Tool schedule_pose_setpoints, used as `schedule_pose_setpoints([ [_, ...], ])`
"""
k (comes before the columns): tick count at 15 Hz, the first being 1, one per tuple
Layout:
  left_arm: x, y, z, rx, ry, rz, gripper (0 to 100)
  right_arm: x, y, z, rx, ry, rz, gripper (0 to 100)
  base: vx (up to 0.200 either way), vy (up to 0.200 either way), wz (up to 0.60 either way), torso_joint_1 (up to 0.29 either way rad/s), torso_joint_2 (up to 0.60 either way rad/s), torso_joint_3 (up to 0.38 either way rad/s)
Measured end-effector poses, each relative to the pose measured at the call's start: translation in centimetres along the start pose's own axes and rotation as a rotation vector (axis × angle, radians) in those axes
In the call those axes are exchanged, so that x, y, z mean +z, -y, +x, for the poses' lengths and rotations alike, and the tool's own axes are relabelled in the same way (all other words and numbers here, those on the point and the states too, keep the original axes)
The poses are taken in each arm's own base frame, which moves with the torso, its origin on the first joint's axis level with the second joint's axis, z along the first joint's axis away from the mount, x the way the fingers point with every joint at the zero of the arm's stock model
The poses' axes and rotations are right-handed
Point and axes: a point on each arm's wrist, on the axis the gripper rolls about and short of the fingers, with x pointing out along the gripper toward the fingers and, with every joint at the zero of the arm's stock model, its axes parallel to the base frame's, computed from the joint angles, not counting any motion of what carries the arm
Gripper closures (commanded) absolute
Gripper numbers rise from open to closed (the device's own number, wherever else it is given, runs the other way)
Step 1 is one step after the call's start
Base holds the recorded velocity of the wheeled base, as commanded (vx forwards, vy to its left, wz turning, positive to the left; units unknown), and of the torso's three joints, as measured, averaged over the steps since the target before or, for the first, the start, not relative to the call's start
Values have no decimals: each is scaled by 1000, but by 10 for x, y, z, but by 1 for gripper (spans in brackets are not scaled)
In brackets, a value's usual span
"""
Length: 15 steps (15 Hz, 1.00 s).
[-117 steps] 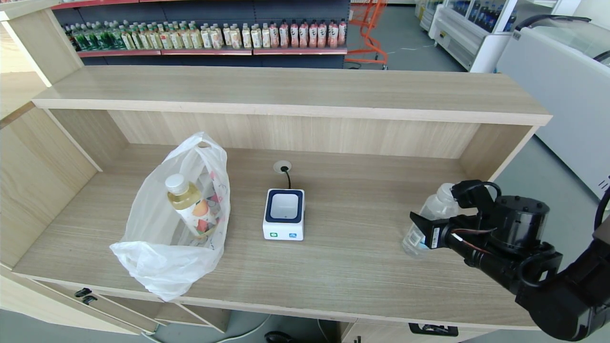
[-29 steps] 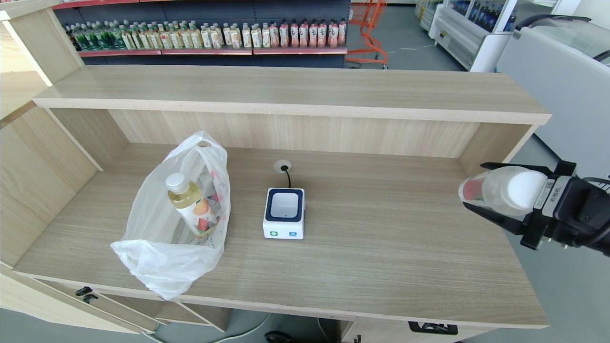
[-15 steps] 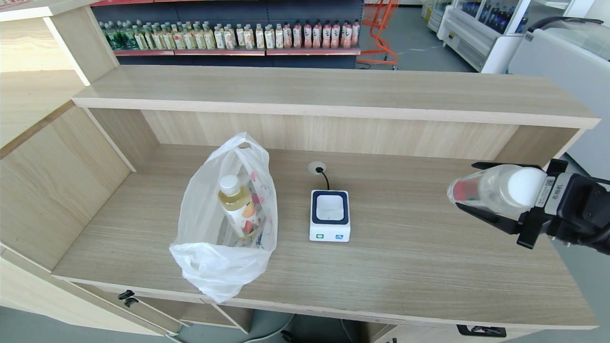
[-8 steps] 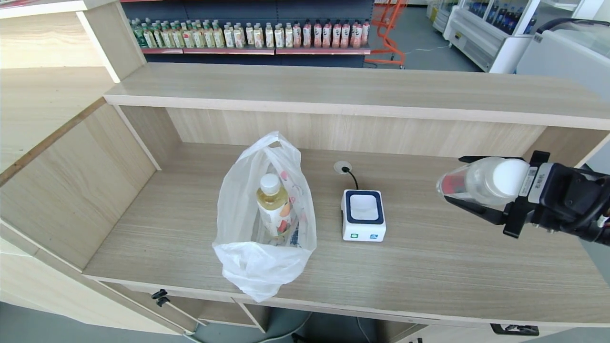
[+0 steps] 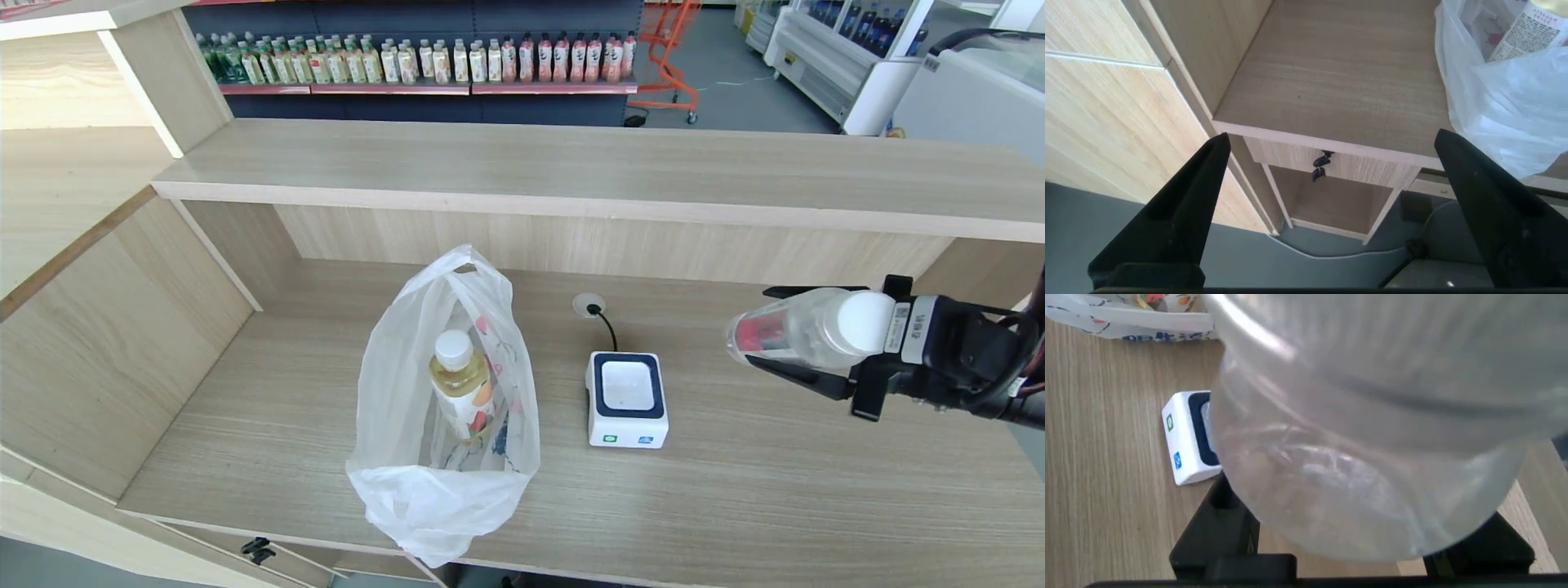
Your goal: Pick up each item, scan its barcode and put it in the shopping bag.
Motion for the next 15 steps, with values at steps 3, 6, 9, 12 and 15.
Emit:
schedule_pose_setpoints([
  [3,0,0,0,0,0,0,0,-12,-7,11,68,41,35,100,0,0,0,0,0,0],
  [6,0,0,0,0,0,0,0,-24,-10,23,96,78,39,100,0,0,0,0,0,0],
  [9,0,0,0,0,0,-1,0,-32,-14,39,104,133,13,100,0,0,0,0,0,0],
  [12,0,0,0,0,0,-1,0,-38,-20,54,119,182,-2,100,0,0,0,0,0,0],
  [15,0,0,0,0,0,0,0,-46,-27,66,133,193,-10,100,0,0,0,0,0,0],
])
